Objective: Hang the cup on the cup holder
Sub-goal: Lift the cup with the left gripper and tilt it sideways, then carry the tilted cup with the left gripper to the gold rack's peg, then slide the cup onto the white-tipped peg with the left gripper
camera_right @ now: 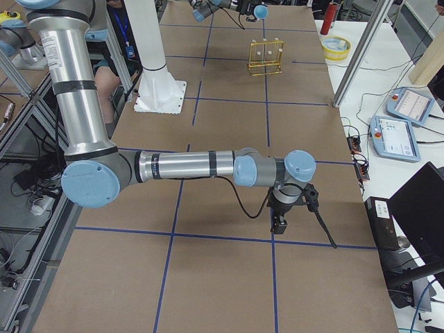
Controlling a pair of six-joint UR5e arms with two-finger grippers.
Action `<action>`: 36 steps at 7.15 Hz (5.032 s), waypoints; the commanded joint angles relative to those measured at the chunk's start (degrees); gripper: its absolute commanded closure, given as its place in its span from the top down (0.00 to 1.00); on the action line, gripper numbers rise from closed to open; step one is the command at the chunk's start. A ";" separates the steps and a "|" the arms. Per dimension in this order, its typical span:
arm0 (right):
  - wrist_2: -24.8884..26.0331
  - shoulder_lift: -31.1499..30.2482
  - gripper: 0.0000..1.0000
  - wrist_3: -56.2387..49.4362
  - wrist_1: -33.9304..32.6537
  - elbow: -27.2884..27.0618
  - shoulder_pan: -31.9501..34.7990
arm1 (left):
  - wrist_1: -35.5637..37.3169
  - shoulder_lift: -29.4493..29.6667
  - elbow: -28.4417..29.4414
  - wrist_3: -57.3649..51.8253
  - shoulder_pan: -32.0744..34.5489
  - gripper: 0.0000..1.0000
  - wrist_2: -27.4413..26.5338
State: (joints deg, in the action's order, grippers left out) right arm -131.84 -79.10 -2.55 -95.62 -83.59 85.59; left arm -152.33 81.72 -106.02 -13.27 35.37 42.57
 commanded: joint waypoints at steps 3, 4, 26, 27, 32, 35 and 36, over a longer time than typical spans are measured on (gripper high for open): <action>0.00 0.00 1.00 0.00 0.00 0.00 0.02 | 0.37 0.72 -0.15 -31.50 -0.48 0.00 -13.71; 0.00 0.00 1.00 0.00 0.00 0.00 0.02 | 0.37 1.67 -0.15 -39.48 -0.91 0.00 -16.53; 0.00 0.00 1.00 0.00 0.00 0.00 0.02 | 10.65 19.70 21.03 -54.41 -17.97 0.00 -41.60; 0.00 0.00 1.00 0.00 0.00 0.00 0.02 | 10.65 19.79 21.47 -54.24 -17.97 0.00 -41.60; 0.00 0.00 1.00 0.00 0.00 0.00 0.02 | 11.17 20.05 22.26 -51.51 -18.06 0.06 -41.25; 0.00 0.00 1.00 0.00 0.00 0.00 0.02 | 11.79 20.49 22.70 -51.51 -17.97 0.06 -41.08; 0.00 0.00 1.00 0.09 0.00 0.00 0.02 | 11.79 20.58 22.70 -51.33 -17.97 0.99 -40.82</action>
State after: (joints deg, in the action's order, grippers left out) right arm -131.84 -79.10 -2.53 -95.62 -83.58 85.61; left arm -140.59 102.16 -83.39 -64.74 17.40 1.55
